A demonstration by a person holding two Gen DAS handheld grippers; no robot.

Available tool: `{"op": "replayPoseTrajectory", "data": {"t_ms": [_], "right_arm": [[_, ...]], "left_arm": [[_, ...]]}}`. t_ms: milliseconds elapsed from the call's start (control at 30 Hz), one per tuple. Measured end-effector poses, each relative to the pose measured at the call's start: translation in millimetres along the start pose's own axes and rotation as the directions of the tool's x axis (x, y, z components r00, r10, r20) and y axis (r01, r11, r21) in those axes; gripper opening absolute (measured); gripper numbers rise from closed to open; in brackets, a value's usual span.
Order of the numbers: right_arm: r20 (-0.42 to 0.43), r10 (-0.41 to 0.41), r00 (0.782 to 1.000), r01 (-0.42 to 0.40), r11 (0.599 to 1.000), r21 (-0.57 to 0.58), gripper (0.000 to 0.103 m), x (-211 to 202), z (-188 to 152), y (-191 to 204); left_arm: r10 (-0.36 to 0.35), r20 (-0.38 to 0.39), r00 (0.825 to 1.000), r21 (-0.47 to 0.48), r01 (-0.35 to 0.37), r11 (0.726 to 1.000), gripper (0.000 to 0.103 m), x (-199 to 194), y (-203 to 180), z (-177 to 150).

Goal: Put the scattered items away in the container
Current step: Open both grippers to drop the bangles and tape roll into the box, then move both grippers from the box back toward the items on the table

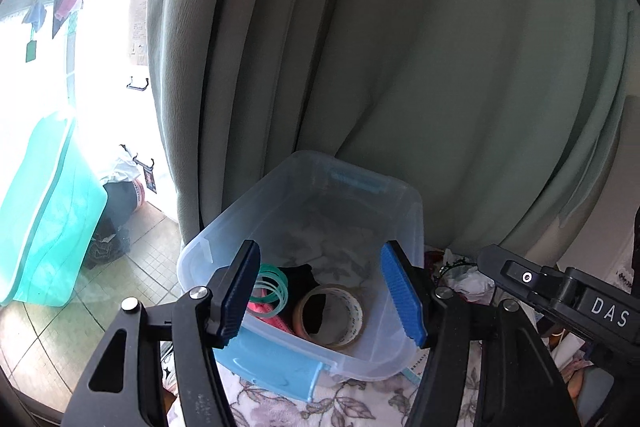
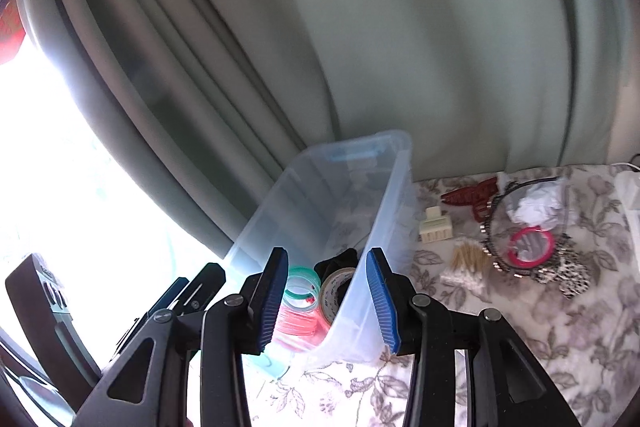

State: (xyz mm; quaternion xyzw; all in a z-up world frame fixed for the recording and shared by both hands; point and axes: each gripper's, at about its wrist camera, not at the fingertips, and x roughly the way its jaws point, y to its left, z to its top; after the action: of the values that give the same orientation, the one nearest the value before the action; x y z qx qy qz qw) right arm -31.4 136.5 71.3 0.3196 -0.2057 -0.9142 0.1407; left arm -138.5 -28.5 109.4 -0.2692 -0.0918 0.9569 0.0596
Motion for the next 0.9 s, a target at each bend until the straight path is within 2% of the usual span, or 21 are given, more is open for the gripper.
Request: {"op": "replayPoseTrajectory", "data": {"t_ms": [167, 433, 733, 800, 900], "right_arm": [[0.057, -0.004, 0.998, 0.002, 0.999, 0.033, 0.046, -42, -5, -13], [0.151, -0.046, 0.987, 0.030, 0.994, 0.108, 0.049, -105, -11, -50], [0.182, -0.108, 0.977, 0.069, 0.975, 0.211, 0.052, -144, -19, -103], [0.188, -0.127, 0.974, 0.082, 0.970, 0.228, 0.060, -151, -21, -117], [0.162, -0.172, 0.972, 0.119, 0.948, 0.296, 0.062, -153, -28, -147]], "left_arm": [[-0.029, 0.034, 0.999, 0.034, 0.028, 0.999, 0.064, -55, -24, -35], [-0.092, 0.049, 0.995, 0.129, 0.085, 0.988, 0.064, -114, -76, -18], [-0.162, 0.041, 0.986, 0.250, 0.147, 0.957, 0.065, -138, -138, -23], [-0.174, 0.023, 0.985, 0.294, 0.159, 0.942, 0.070, -137, -149, -29], [-0.176, 0.003, 0.984, 0.337, 0.165, 0.927, 0.073, -127, -160, -42]]}}
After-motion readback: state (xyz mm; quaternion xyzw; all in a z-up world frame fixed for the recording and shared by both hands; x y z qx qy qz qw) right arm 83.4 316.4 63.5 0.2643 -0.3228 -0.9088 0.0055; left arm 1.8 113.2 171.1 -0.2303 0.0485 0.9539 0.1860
